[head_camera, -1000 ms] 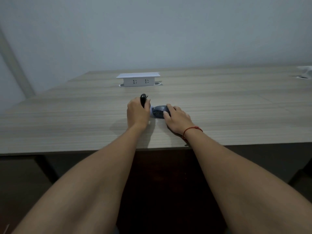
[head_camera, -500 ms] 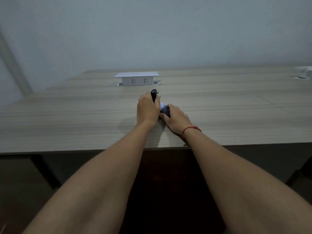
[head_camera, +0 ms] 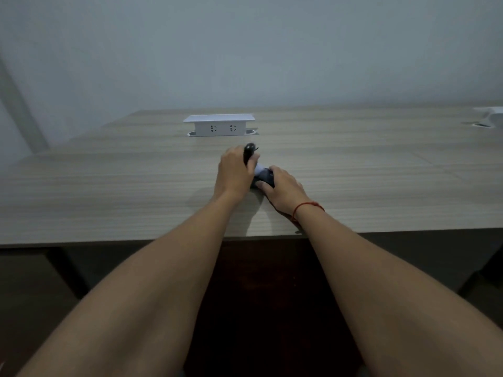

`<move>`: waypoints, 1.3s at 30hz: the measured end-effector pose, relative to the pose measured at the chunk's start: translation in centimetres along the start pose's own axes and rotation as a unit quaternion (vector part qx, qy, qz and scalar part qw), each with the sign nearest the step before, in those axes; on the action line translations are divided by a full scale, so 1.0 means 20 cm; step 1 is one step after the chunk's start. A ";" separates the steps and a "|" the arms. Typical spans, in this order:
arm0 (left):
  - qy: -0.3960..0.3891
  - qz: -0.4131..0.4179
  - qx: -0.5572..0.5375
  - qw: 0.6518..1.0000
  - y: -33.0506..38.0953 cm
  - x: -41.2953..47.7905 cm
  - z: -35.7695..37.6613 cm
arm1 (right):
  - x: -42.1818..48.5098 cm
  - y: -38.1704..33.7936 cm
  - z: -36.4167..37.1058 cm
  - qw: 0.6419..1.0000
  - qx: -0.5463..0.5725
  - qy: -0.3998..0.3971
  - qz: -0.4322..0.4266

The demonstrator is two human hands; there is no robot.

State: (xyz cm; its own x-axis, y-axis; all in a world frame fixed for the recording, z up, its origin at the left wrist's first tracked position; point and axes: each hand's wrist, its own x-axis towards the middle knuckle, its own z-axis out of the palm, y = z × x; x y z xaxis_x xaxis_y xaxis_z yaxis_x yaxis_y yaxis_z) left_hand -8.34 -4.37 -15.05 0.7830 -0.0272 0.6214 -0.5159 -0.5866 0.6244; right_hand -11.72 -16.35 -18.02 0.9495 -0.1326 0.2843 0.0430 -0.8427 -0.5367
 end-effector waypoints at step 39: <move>0.019 -0.012 0.007 1.000 -0.08 -0.05 -0.02 | -0.03 -0.01 -0.01 1.000 -0.007 -0.001 -0.011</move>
State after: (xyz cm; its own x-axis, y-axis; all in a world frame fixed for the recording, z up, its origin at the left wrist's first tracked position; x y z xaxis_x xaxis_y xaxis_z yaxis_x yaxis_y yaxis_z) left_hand -8.36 -3.07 -16.51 0.7820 0.0175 0.6230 -0.4914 -0.5976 0.6336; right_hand -12.43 -16.20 -18.02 0.9488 -0.1137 0.2946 0.0588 -0.8529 -0.5187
